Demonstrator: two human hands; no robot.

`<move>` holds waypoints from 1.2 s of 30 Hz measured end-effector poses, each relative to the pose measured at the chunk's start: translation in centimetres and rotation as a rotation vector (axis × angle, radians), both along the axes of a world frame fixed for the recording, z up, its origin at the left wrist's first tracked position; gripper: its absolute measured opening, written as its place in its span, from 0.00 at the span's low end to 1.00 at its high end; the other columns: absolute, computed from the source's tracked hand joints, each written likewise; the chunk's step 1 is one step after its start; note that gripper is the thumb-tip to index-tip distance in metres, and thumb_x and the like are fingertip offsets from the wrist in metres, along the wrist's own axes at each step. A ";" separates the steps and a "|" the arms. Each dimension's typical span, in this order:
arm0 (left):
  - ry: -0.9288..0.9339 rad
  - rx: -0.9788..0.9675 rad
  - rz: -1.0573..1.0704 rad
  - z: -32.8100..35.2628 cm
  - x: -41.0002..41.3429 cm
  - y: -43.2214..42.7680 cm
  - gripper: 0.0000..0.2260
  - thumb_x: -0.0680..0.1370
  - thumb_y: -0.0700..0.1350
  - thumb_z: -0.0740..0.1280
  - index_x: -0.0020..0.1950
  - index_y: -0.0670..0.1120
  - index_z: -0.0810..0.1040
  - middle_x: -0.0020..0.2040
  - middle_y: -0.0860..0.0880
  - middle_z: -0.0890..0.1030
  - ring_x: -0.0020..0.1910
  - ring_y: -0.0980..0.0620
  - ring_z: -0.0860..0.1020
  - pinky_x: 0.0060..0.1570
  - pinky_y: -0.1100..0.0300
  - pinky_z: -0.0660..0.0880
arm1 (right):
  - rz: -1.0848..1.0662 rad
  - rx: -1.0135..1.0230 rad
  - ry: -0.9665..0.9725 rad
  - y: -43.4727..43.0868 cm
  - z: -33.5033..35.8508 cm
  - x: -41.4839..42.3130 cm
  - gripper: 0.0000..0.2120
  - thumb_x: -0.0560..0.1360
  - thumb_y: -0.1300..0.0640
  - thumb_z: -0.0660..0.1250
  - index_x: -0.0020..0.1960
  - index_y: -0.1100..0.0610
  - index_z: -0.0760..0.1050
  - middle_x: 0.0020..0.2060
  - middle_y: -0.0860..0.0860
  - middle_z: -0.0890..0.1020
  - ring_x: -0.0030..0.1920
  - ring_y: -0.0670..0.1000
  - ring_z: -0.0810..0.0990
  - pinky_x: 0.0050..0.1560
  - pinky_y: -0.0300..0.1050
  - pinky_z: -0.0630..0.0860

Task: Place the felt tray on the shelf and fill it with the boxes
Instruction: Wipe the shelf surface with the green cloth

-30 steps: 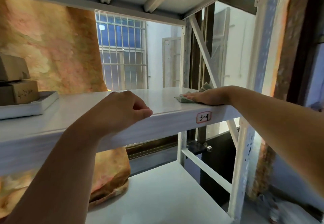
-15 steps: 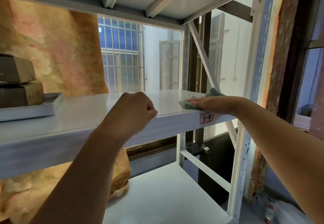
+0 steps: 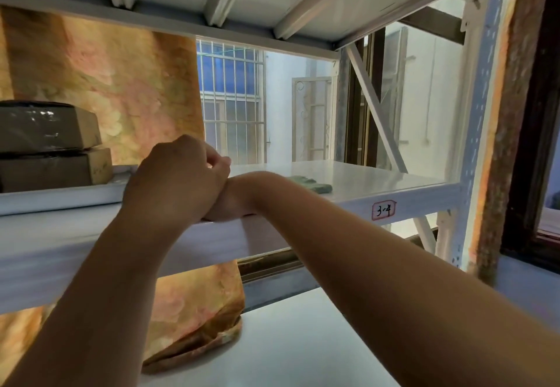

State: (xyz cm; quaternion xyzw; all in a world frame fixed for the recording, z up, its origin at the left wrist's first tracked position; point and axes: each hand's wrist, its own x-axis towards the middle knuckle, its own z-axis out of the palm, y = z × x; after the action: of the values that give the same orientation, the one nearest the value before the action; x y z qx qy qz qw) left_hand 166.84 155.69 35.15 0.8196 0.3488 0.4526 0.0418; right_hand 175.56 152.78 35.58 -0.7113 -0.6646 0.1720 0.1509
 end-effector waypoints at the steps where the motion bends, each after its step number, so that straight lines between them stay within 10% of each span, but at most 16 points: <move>1: -0.016 0.005 0.014 0.0 -0.4 0.1 0.11 0.77 0.50 0.63 0.52 0.48 0.83 0.52 0.43 0.84 0.50 0.43 0.80 0.45 0.59 0.68 | 0.029 -0.001 -0.040 0.1 0.2 -0.2 0.20 0.81 0.61 0.54 0.72 0.67 0.60 0.68 0.61 0.69 0.64 0.54 0.68 0.59 0.34 0.65; 6: -0.023 0.002 0.025 -0.5 -0.7 0.2 0.09 0.76 0.52 0.64 0.49 0.51 0.83 0.49 0.47 0.84 0.48 0.46 0.80 0.44 0.58 0.70 | 0.014 -0.103 -0.058 0.8 1.5 1.2 0.08 0.83 0.57 0.51 0.55 0.56 0.68 0.43 0.48 0.72 0.41 0.44 0.70 0.30 0.22 0.66; 8: 0.021 -0.020 0.010 -0.9 0.0 0.3 0.08 0.77 0.51 0.64 0.50 0.54 0.81 0.49 0.49 0.84 0.48 0.48 0.80 0.46 0.56 0.73 | -0.057 -0.141 -0.028 1.7 1.6 2.7 0.11 0.83 0.52 0.49 0.49 0.54 0.68 0.42 0.49 0.73 0.39 0.43 0.72 0.40 0.28 0.71; 12: 0.174 -0.009 -0.022 -1.7 1.5 0.4 0.08 0.77 0.50 0.62 0.51 0.56 0.80 0.50 0.52 0.83 0.49 0.50 0.81 0.50 0.52 0.77 | -0.198 -0.212 -0.121 3.0 1.7 7.2 0.27 0.80 0.40 0.44 0.75 0.50 0.56 0.70 0.52 0.67 0.67 0.54 0.70 0.67 0.47 0.63; 19: 0.319 0.057 -0.119 -2.1 3.9 0.0 0.10 0.79 0.51 0.60 0.52 0.54 0.81 0.50 0.54 0.83 0.47 0.55 0.79 0.45 0.60 0.74 | -0.666 -0.247 -0.193 -1.6 1.8 18.9 0.46 0.67 0.24 0.51 0.73 0.54 0.60 0.67 0.56 0.70 0.61 0.56 0.74 0.58 0.48 0.66; 23: 0.321 0.051 -0.179 -2.4 3.9 0.1 0.12 0.79 0.51 0.59 0.50 0.51 0.82 0.49 0.54 0.83 0.43 0.57 0.77 0.36 0.70 0.66 | -0.858 -0.203 -0.087 -4.9 1.3 22.8 0.46 0.65 0.23 0.53 0.72 0.54 0.62 0.52 0.56 0.77 0.51 0.56 0.78 0.57 0.47 0.71; 36: 0.238 0.142 -0.196 -2.8 3.1 -0.2 0.11 0.78 0.54 0.61 0.41 0.52 0.79 0.39 0.55 0.81 0.37 0.57 0.77 0.31 0.72 0.61 | -0.962 -0.206 -0.072 -4.7 0.9 23.0 0.38 0.71 0.27 0.51 0.64 0.57 0.70 0.47 0.55 0.80 0.47 0.52 0.80 0.49 0.45 0.70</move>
State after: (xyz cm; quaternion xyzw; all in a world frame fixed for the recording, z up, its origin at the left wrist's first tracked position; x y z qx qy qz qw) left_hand 169.90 155.46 32.33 0.8985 0.2366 0.3695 -0.0140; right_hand 198.54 148.10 36.46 -0.9542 -0.2454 0.1227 0.1190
